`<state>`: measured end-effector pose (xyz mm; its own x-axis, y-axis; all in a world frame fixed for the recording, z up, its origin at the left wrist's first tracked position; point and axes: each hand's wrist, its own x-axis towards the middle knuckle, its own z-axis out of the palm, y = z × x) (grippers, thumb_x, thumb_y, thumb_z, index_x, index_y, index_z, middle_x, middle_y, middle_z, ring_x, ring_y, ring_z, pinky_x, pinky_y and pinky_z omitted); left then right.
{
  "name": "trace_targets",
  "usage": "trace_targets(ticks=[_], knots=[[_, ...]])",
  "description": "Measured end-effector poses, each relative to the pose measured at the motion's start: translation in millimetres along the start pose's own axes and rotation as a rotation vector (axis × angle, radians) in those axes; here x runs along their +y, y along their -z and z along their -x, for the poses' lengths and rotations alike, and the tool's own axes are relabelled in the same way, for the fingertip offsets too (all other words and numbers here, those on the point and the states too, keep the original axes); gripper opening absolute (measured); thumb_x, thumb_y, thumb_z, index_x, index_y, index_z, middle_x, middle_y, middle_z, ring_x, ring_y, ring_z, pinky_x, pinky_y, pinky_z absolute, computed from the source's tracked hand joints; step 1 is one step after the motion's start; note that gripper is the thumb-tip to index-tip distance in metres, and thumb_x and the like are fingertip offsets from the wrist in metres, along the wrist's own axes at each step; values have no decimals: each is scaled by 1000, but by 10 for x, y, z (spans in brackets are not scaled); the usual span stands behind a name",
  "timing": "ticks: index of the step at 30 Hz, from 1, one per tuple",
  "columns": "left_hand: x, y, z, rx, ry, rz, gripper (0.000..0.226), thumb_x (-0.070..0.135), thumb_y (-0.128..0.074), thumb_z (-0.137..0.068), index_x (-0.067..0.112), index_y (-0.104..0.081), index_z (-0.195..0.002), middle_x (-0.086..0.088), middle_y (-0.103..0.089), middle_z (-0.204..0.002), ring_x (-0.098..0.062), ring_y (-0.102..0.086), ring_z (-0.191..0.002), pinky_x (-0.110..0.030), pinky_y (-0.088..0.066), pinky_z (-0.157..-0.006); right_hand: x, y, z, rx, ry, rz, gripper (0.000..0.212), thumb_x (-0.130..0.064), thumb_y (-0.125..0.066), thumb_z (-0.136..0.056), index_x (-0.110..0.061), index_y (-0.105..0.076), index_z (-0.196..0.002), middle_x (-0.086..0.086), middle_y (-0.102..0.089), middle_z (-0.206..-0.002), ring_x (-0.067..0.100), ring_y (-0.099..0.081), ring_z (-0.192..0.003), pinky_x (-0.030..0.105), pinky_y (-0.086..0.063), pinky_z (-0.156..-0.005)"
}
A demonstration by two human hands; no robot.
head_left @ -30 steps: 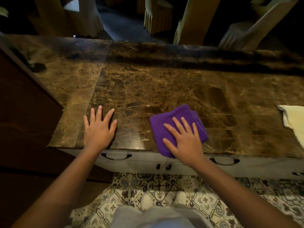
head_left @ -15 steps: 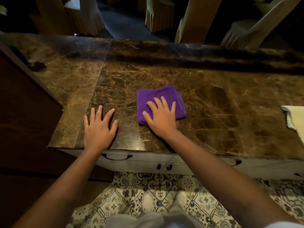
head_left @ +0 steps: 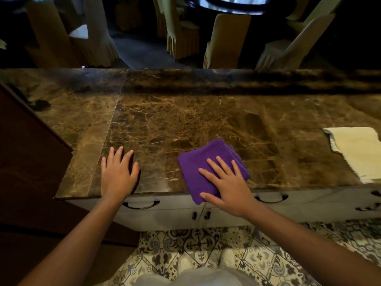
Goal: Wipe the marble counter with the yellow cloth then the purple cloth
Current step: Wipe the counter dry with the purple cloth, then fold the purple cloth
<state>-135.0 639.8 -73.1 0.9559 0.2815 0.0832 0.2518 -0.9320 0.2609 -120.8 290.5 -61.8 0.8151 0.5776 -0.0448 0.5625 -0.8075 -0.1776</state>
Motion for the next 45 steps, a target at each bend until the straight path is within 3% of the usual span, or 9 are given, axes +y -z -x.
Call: trace_targets(ticks=[4, 7, 12, 17, 24, 29, 32, 36, 45], knots=[[96, -67, 141, -44, -35, -14, 56, 38, -47, -103, 14, -42, -153, -11, -32, -166, -30, -18, -158, -56, -11, -126, 112, -3, 286, -42, -16, 46, 97, -89, -40, -80, -41, -13, -160, -2, -7, -172, 25, 2, -159, 62, -3, -125], [135, -103, 217, -55, -43, -30, 58, 39, -46, -104, 13, -39, -155, -13, -30, -167, -32, -18, -157, -58, -10, -125, 146, -18, 393, -8, -32, 52, 82, -64, -48, -83, -42, -21, -158, 0, -21, -170, 27, -11, -158, 61, -12, -125], [184, -32, 210, -159, -36, -22, 63, 42, -46, -103, 13, -34, -157, -16, -23, -169, -34, -13, -158, -56, -11, -126, 103, 176, 328, 101, -201, -376, 60, -38, -61, -79, -34, -57, -138, -8, -59, -146, 19, -43, -146, 49, -29, -121], [315, 209, 107, -358, -64, -3, 68, 51, -49, -100, 20, -32, -158, -17, -21, -169, -38, -12, -158, -52, -19, -126, -13, 446, 195, 143, -364, -790, 38, -34, -69, -79, -32, -72, -116, -7, -78, -108, 13, -70, -104, 40, -54, -94], [653, 324, 261, -184, -1, 493, 46, 40, -43, -106, 16, -58, -142, -9, -43, -161, -26, -19, -157, -50, -22, -123, -370, 741, 46, 150, -547, -1511, 18, -22, -72, -91, -18, -73, -109, 7, -78, -109, 25, -73, -103, 42, -58, -93], [1192, 589, 577, -384, 65, 984, 82, 89, -35, -79, 30, -72, -121, 3, -74, -126, -23, -60, -131, -45, -45, -109, -570, 965, 63, 114, -427, -1916, 44, -23, -70, -87, -5, -64, -127, 11, -78, -112, 23, -75, -101, 34, -61, -85], [1418, 732, 672, -418, 110, 1171, 81, 101, -40, -58, 38, -78, -91, 15, -81, -91, -8, -75, -96, -37, -57, -86, -621, 1026, 149, 169, -359, -1914, 58, -32, -78, -76, -9, -64, -127, 11, -77, -117, 24, -74, -106, 36, -60, -87], [1552, 810, 763, -470, -41, 1230, 89, 102, -33, -60, 38, -67, -110, 30, -76, -101, 14, -68, -100, -8, -52, -81, -545, 1034, 299, 354, -403, -1801, 66, -37, -85, -65, -10, -67, -122, 14, -77, -117, 27, -74, -107, 34, -60, -84], [2108, 519, 958, -463, -270, 997, 34, 61, -67, -85, 29, -76, -84, 18, -79, -87, 4, -70, -76, -15, -51, -69, -321, 909, 1048, 416, -481, -1550, 33, -12, -86, -71, -25, -77, -101, 4, -81, -102, 20, -76, -98, 32, -60, -83]])
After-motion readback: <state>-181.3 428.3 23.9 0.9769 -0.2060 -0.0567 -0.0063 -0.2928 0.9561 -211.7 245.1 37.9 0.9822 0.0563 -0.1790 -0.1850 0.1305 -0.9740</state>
